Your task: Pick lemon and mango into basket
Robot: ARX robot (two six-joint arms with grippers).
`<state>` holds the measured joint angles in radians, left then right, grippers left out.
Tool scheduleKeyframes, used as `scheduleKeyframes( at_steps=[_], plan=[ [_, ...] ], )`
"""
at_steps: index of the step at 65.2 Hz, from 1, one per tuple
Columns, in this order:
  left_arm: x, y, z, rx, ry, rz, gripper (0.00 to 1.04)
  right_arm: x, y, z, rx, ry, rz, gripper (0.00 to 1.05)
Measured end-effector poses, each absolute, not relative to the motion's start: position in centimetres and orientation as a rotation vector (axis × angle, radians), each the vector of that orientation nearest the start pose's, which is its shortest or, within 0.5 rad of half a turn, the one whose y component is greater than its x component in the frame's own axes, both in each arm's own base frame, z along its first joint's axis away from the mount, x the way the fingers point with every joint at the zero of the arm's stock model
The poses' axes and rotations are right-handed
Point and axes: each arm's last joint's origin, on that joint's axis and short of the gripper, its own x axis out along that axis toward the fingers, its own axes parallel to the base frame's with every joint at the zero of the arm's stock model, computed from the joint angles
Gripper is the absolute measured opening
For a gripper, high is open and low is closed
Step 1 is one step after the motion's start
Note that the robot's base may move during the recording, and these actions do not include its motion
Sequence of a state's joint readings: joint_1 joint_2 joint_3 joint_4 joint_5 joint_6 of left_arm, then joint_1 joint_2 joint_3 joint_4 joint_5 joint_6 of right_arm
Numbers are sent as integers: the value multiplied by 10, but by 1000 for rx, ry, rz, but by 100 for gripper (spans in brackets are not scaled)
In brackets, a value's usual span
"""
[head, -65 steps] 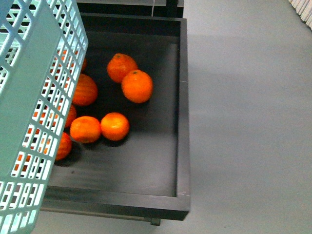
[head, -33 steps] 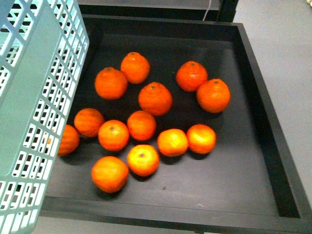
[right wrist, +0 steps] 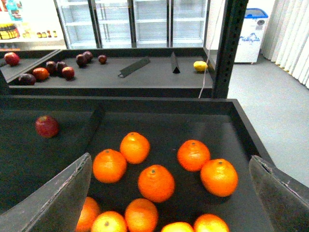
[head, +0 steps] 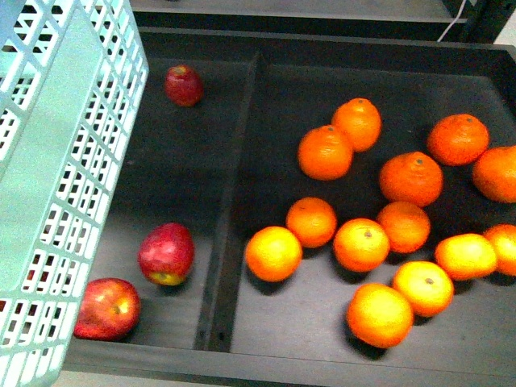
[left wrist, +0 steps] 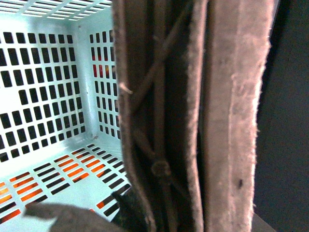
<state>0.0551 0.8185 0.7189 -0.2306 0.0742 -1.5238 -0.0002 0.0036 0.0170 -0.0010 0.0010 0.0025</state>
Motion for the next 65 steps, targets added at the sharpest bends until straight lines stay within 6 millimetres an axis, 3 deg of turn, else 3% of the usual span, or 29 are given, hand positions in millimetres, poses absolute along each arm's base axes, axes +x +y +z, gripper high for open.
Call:
scheduleKeyframes(
  at_steps=[65],
  plan=[
    [181,8,300,-1529,275,238,14,97,0,169,3,-12,-2,96]
  ],
)
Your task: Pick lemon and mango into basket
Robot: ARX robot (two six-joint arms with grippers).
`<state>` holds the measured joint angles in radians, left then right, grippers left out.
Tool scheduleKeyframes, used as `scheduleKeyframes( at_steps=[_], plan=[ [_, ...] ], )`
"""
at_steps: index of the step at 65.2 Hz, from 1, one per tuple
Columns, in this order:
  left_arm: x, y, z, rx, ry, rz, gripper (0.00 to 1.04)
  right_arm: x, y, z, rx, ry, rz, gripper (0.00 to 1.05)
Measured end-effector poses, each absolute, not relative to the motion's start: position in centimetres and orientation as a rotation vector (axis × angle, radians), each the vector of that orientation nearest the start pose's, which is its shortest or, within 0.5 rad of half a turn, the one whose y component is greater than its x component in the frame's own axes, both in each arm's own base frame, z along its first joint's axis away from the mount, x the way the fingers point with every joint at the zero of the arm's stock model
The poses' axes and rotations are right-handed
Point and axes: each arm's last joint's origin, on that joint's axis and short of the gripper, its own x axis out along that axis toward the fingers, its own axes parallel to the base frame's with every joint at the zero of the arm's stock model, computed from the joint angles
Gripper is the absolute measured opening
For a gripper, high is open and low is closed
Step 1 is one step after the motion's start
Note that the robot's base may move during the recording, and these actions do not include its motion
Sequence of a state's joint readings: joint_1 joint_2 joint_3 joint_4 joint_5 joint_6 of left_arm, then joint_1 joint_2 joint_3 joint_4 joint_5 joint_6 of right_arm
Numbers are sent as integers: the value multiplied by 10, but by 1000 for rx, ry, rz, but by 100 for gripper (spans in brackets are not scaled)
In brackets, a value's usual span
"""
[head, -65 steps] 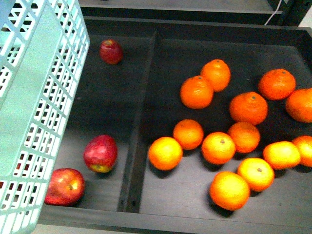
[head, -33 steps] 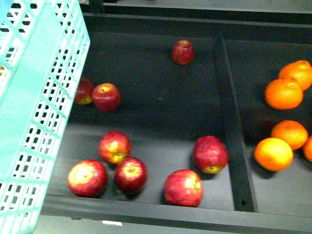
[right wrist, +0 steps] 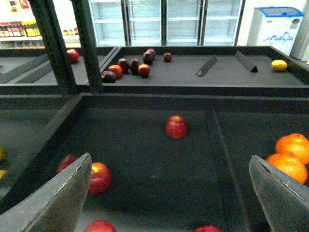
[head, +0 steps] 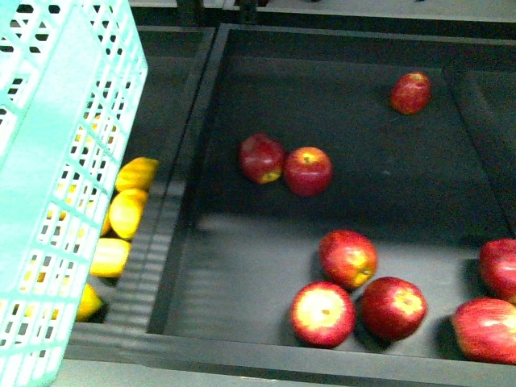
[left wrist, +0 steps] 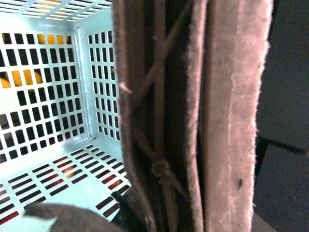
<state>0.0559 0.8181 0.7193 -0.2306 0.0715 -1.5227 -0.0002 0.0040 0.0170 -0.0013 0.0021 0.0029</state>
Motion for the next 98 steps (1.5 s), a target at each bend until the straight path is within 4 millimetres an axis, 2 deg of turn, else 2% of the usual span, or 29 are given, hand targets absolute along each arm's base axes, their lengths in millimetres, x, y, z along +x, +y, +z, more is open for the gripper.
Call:
scheduleKeyframes(
  at_steps=[85,87,90,92,95,98],
  plan=[
    [180,10,301,-1513,245,266,14,97,0,169,2,-11,6,96],
    [180,11,301,-1492,262,263,14,97,0,169,2,-11,6,96],
    [182,9,303,-1434,387,271,14,97,0,169,2,-11,5,96],
    [185,7,304,-1354,489,259,14,97,0,169,3,-11,2,96],
    [198,-1,300,-1138,639,168,14,97,0,169,2,-12,2,96],
    [209,-9,294,-1034,698,111,14,97,0,169,2,-11,2,96]
  ],
)
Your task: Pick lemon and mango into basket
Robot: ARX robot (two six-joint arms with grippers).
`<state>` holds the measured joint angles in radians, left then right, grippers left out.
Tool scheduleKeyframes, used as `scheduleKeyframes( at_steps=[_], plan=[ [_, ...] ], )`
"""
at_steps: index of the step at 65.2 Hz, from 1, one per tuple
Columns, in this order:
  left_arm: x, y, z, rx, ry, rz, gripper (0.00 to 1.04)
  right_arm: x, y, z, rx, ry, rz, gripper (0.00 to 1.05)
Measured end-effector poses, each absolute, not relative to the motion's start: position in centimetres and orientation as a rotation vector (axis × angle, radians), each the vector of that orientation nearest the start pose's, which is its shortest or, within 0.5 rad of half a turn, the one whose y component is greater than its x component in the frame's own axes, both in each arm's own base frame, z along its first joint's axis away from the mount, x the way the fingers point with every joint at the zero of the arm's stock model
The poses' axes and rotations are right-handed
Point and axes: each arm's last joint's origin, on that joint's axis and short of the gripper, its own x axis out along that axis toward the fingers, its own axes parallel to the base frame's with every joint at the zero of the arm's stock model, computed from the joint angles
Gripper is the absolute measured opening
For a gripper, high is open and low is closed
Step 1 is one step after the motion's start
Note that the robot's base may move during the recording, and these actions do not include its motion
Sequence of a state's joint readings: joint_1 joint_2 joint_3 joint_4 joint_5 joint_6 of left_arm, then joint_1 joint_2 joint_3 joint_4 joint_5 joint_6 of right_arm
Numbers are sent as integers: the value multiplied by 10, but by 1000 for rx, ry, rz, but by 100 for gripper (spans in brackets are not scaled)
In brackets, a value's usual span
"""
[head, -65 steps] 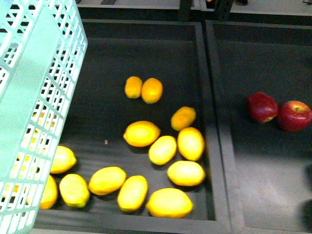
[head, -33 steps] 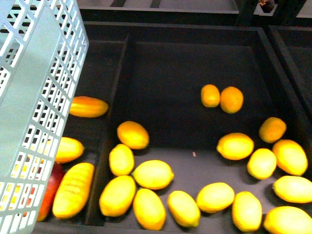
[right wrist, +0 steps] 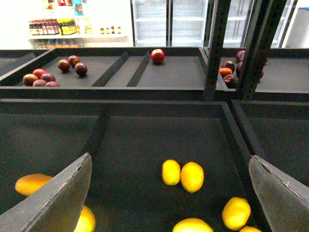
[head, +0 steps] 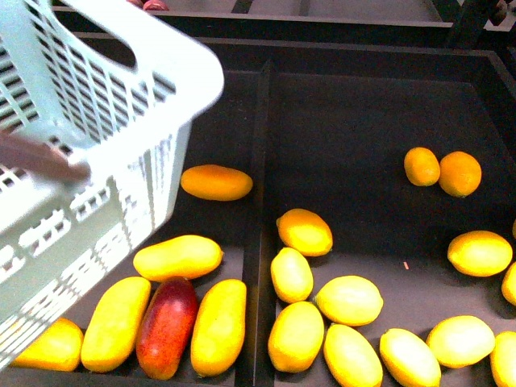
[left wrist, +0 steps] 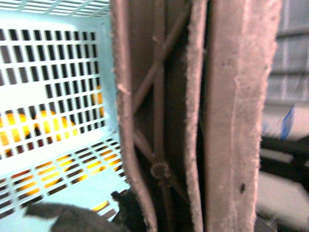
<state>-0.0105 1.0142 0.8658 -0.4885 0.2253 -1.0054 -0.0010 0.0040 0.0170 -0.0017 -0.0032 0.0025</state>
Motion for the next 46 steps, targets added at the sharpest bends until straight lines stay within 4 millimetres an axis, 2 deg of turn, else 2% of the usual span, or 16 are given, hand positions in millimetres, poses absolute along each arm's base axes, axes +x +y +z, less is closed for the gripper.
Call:
scheduleKeyframes(
  at_steps=[5,8,19,32,46],
  plan=[
    [233,-21,285,-905,730,62,14,97,0,169,3,-11,2,96],
    [248,-31,287,-876,725,36,14,97,0,169,3,-11,-2,96],
    [274,-66,297,-871,762,-125,14,97,0,169,3,-11,-1,96],
    [290,-110,296,-916,819,-246,14,97,0,169,2,-11,-1,96],
    [286,-140,292,-885,866,-317,14,97,0,169,2,-11,-1,96]
  ],
)
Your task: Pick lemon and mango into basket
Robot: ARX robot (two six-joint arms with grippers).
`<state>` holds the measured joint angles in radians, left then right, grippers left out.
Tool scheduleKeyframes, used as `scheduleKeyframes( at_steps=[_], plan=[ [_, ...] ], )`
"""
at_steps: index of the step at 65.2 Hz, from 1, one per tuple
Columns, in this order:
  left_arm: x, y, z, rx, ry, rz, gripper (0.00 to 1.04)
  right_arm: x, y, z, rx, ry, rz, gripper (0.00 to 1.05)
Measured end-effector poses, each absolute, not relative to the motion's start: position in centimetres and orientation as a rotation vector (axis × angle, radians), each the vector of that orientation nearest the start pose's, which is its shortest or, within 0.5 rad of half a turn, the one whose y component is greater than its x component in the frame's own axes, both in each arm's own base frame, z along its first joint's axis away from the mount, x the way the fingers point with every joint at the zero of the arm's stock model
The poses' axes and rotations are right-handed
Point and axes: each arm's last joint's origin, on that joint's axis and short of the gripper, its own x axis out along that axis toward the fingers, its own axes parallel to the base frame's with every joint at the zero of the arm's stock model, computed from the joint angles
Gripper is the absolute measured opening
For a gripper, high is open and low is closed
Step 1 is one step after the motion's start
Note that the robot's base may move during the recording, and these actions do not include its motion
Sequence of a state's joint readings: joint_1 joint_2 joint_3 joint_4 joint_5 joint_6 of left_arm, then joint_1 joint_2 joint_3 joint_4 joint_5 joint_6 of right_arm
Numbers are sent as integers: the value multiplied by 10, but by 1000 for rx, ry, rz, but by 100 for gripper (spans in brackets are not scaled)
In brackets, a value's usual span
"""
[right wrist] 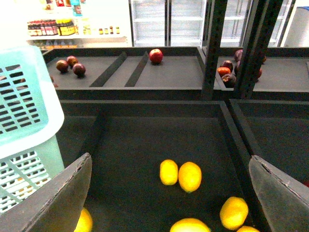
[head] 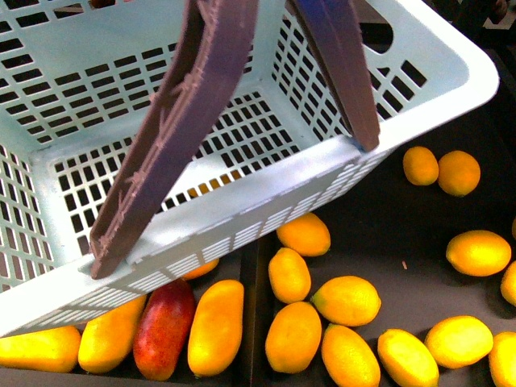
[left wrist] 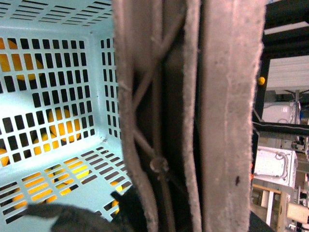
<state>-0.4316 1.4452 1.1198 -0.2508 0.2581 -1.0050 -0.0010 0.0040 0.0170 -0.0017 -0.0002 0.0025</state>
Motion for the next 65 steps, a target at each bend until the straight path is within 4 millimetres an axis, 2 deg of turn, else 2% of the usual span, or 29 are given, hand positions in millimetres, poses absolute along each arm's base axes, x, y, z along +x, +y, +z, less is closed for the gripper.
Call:
scheduleKeyframes(
  at_steps=[25,28,31,34,38,48,57,65],
  plan=[
    [284,-145,293,-870,868,-337,14,97,0,168,6,0,11,96],
    [284,-145,293,-869,868,-337,14,97,0,168,66,124,91,96],
    [284,-145,293,-870,868,-335,14,99,-3,167,193,334,139,96],
    [284,-145,293,-868,867,-337,14,103,-6,164,294,450,143,96],
    [284,-146,294,-867,869,-346,14,110,-12,158,369,518,109,96],
    [284,-145,294,-867,865,-341,14,139,-29,153,424,552,-11,96],
    [284,-145,294,-868,865,-343,14,183,-42,142,430,589,-85,96],
    [284,-145,294,-867,864,-341,14,230,-46,123,456,643,-127,96]
  ],
)
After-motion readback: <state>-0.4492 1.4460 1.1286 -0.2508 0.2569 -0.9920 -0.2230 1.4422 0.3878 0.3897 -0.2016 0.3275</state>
